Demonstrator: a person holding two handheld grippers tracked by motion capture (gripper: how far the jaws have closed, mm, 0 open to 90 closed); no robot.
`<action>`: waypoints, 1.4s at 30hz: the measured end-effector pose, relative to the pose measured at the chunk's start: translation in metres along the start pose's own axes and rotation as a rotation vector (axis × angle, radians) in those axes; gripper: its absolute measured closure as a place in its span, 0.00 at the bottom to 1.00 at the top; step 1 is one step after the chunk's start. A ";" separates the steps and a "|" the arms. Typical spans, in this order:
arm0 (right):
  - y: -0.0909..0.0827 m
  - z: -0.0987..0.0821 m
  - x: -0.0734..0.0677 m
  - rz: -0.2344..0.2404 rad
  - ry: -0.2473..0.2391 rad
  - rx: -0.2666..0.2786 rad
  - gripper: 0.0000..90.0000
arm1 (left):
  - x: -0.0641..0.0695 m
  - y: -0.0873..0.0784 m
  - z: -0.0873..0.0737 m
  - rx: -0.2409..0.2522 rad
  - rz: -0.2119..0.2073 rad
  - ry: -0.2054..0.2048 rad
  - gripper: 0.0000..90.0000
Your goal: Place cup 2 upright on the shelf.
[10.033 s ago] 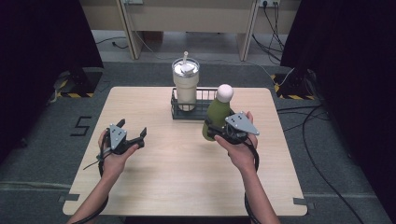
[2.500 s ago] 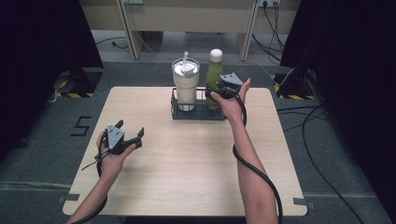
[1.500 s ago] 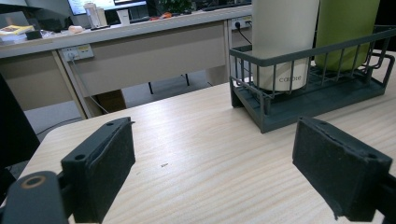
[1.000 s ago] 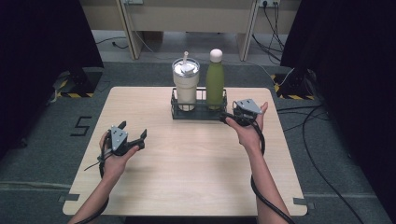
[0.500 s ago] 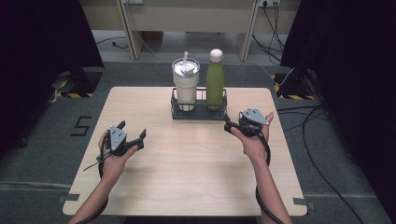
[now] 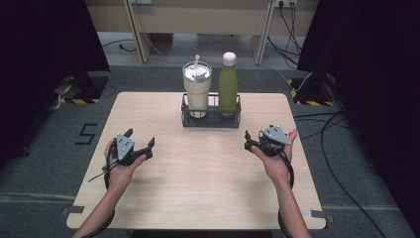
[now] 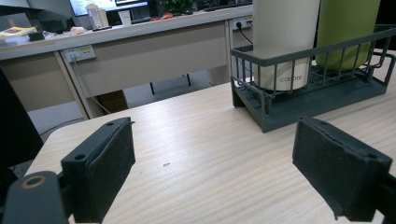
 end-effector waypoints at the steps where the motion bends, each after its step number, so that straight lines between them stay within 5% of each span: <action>1: -0.002 -0.001 0.001 -0.002 0.003 -0.001 0.12 | 0.000 0.000 0.000 0.000 0.000 0.001 0.13; 20: -0.025 -0.024 0.034 -0.077 0.038 -0.017 0.12 | 0.000 0.000 0.000 -0.004 0.004 -0.001 0.14; 42: -0.033 -0.055 0.054 -0.143 0.083 -0.054 0.14 | -0.002 -0.001 -0.001 -0.005 0.005 -0.004 0.14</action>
Point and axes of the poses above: each handheld gripper's, and its own axes: y roughly forward along the jaws, z roughly out of its top, x roughly to its right, the point moved 2 cm from there along y, roughly forward along the jaws, and after that the axes turned 4 degrees about y, right-handed, at the moved point
